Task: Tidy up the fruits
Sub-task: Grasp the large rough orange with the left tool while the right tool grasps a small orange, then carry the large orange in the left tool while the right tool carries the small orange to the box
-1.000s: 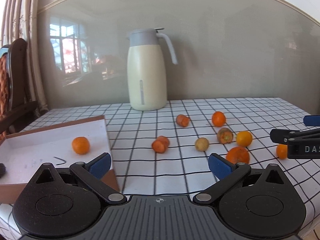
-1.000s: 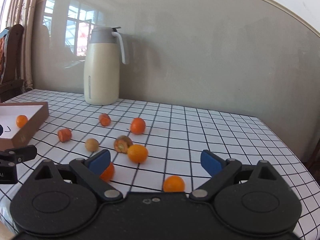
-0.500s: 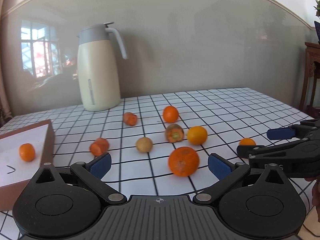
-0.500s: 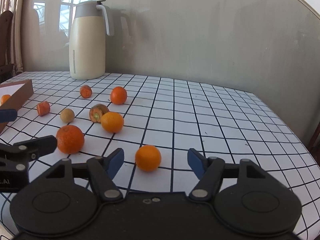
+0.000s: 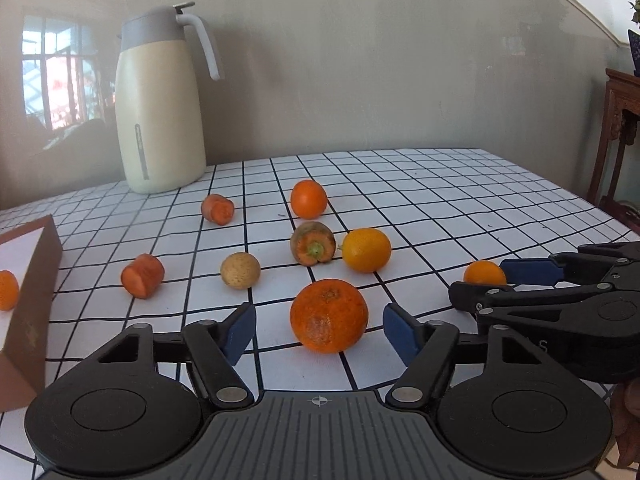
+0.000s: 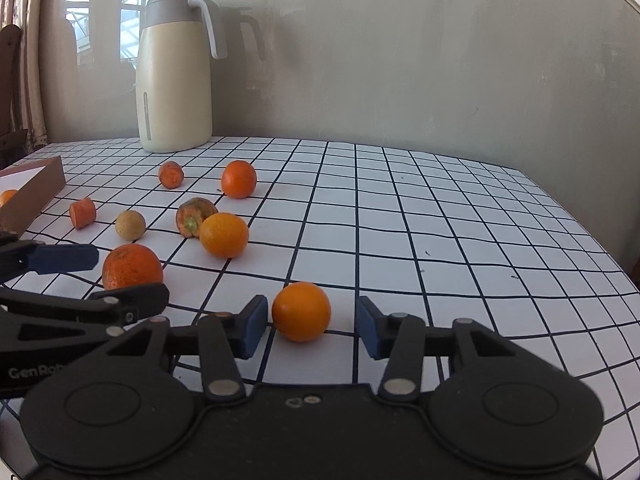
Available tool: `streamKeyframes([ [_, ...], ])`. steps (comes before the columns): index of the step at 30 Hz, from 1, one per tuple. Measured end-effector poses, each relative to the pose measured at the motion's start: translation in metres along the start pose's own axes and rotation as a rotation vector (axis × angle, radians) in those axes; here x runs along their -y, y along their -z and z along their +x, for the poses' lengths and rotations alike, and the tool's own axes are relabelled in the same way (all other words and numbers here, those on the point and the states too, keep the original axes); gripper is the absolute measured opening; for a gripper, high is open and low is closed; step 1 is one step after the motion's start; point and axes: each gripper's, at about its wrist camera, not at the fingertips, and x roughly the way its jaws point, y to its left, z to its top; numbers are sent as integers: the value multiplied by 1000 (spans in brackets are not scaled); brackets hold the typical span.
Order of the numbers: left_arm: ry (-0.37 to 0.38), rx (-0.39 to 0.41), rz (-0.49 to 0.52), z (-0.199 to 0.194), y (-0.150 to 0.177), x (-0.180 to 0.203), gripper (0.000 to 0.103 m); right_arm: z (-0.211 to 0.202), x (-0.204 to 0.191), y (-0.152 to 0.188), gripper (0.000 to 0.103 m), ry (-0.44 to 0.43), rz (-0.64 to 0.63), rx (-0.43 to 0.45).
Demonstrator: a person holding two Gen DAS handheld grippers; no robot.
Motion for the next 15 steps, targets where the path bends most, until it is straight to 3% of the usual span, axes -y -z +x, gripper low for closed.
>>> streamKeyframes([
  [3, 5, -20, -7, 7, -2, 2, 66, 2, 4, 1, 37, -6, 10, 1],
  [6, 15, -38, -8, 10, -2, 3, 49, 1, 2, -1, 22, -10, 9, 2],
  [7, 16, -37, -9, 10, -2, 3, 43, 1, 1, -1, 22, -7, 5, 3],
  [15, 24, -29, -30, 4, -5, -5, 42, -4, 0, -4, 22, 11, -1, 27],
])
